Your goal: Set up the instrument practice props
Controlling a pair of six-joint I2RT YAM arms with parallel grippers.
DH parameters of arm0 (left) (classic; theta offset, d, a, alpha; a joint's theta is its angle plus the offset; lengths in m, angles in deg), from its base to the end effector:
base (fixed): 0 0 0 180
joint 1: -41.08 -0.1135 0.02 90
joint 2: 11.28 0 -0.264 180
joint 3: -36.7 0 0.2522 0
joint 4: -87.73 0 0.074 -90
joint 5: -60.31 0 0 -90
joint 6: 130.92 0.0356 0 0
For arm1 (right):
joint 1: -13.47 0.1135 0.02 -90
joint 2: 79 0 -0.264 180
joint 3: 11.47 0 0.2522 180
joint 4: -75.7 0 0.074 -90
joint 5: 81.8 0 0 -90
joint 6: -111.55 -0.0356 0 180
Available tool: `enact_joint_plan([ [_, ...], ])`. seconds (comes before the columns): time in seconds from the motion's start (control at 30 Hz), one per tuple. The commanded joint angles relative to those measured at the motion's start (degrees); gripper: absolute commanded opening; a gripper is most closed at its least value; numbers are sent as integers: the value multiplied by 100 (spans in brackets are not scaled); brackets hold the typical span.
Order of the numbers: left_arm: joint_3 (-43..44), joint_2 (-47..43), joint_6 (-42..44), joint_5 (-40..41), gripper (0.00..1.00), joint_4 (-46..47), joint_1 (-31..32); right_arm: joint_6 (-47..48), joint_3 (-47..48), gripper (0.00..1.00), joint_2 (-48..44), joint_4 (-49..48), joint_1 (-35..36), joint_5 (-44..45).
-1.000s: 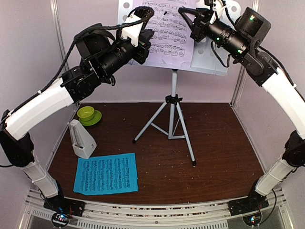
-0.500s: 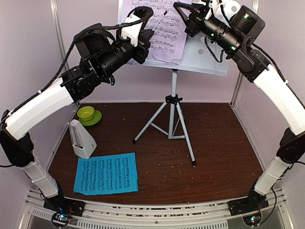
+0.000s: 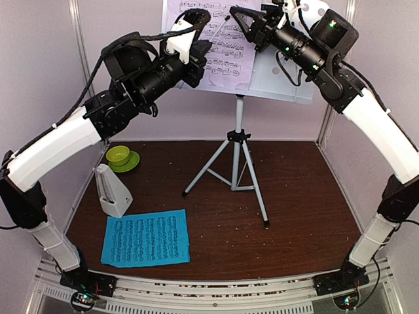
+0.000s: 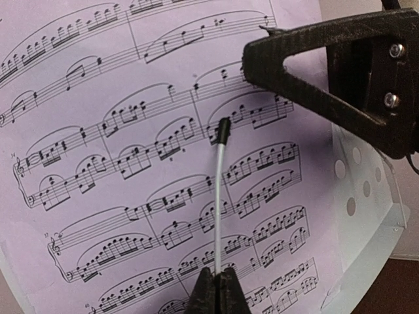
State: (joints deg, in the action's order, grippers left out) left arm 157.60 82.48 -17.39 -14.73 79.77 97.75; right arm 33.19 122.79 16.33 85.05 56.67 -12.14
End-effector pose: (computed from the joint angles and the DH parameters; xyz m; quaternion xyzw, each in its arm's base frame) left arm 0.2077 -0.2992 0.5276 0.2889 0.5078 -0.1582 0.7960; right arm 0.2351 0.2377 0.5878 -0.3635 0.3694 0.3168 0.7944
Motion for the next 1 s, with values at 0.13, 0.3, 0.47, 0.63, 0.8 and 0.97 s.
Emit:
enact_joint_plan([
  [0.13,106,-15,-107,23,0,209,-41,-7,-104,42,-203,-144,-27,109],
  [0.3,77,-24,-148,110,10,265,-41,81,-358,48,-388,-192,-65,227],
  [0.47,37,-50,-168,86,34,227,-33,-21,-340,57,-426,-214,-75,222],
  [0.63,-116,-191,-139,-8,55,209,5,-31,-307,66,-500,-210,-83,281],
  [0.8,-39,-313,-86,114,72,-17,93,-29,-295,82,-603,-211,-84,410],
  [0.97,-66,-678,-447,337,94,-612,108,-83,-414,94,-799,-219,-77,632],
])
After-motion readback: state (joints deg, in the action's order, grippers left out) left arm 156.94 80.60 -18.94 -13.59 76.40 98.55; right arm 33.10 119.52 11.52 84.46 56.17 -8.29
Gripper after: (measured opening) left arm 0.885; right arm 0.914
